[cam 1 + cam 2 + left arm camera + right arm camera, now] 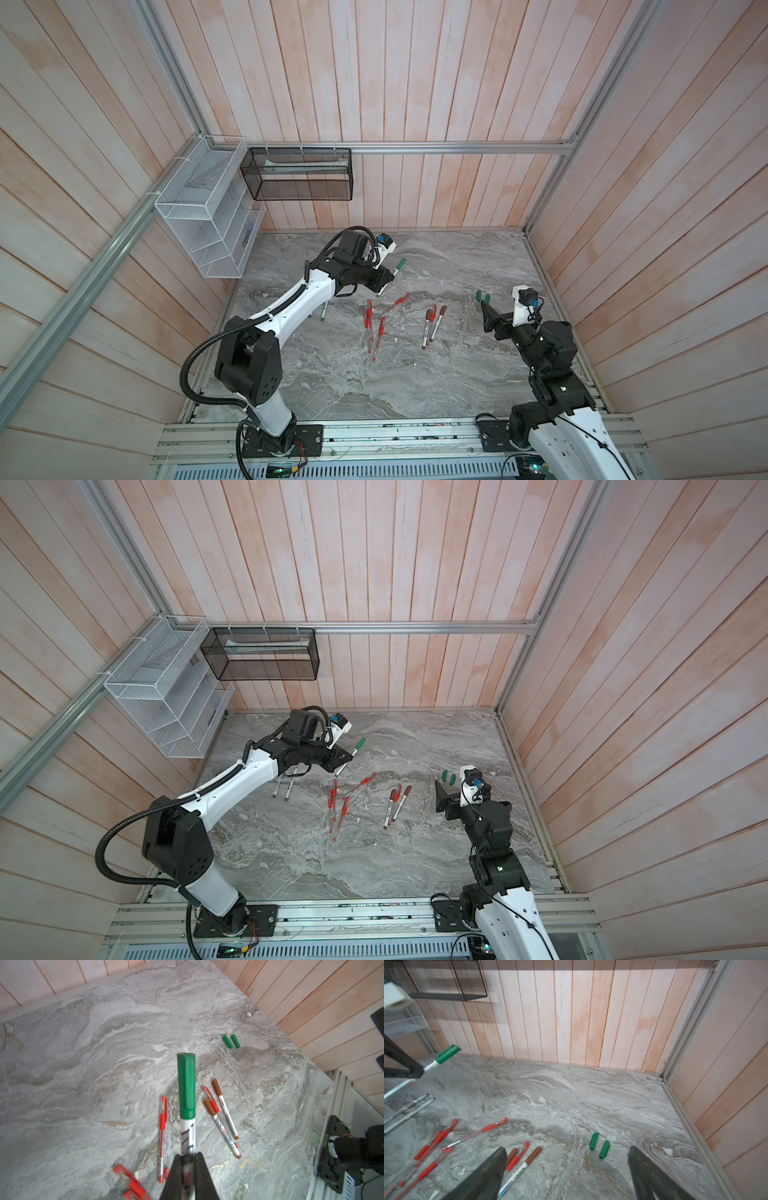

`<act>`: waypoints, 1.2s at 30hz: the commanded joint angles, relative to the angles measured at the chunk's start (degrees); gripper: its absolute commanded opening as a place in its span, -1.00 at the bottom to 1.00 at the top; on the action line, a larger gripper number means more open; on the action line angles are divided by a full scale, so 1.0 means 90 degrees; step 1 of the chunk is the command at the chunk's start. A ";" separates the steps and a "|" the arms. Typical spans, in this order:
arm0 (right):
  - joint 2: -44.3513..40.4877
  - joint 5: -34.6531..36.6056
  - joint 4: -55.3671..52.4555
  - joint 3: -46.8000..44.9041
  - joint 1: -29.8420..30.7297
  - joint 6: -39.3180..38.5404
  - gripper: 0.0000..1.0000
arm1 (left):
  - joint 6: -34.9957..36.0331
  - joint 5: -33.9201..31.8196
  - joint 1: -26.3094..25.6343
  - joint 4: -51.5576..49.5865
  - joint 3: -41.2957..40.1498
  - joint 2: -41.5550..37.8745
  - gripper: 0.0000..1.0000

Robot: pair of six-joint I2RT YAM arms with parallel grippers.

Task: Remove pen caps from pens
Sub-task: Pick up the pen from the center of the table, then open the pen cap on the pen.

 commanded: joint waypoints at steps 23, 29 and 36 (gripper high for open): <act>0.4555 -0.0296 0.4483 0.1813 0.2543 0.3896 0.62 | -0.0334 0.3208 0.1819 0.2435 -0.2892 -0.2048 -0.97; 0.5707 -0.1329 0.5759 0.2406 0.2952 0.4555 0.58 | -0.0321 0.3291 0.1847 0.2551 -0.3058 -0.2158 -0.97; 0.6784 -0.1876 0.6189 0.3047 0.3313 0.5072 0.39 | -0.0474 0.3533 0.1947 0.2790 -0.3144 -0.2182 -0.97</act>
